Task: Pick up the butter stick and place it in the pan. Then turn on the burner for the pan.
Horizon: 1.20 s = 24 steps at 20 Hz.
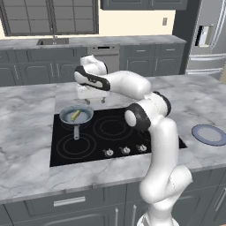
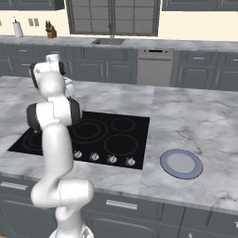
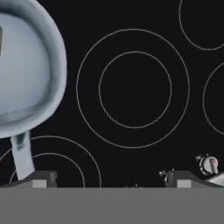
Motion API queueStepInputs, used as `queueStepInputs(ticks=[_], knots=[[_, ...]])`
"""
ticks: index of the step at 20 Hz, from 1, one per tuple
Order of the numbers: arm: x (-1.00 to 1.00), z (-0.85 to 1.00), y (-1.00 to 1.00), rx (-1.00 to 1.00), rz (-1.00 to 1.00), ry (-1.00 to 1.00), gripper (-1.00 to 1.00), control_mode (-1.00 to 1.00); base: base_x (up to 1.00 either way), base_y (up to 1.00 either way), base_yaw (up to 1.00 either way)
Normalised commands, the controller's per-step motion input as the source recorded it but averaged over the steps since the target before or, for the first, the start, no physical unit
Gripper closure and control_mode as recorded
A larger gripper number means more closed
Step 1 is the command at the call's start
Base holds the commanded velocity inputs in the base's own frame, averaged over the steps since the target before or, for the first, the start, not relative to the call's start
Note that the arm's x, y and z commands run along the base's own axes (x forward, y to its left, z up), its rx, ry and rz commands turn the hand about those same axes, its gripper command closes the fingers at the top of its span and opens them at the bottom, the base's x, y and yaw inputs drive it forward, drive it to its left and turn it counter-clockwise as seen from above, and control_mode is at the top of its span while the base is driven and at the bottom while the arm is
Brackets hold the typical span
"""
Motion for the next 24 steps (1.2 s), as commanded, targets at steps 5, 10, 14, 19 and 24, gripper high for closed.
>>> queueStepInputs(ticks=[5, 10, 14, 19, 24], knots=[[-0.14, -0.16, -0.57, 0.15, 0.11, -0.14, -1.00, -1.00, 0.00, 0.00, 0.00], [-0.10, -0.04, -0.33, 0.11, 0.16, -0.07, -1.00, -1.00, 0.00, 0.00, 0.00], [-0.26, -0.02, -0.23, 0.10, 0.23, 0.00, -1.00, -1.00, 0.00, 0.00, 0.00], [-0.46, 0.00, -0.31, 0.01, 0.14, 0.00, -1.00, -1.00, 0.00, 0.00, 0.00], [-0.47, 0.00, -0.14, -0.02, 0.01, 0.06, -1.00, -1.00, 0.00, 0.00, 0.00]])
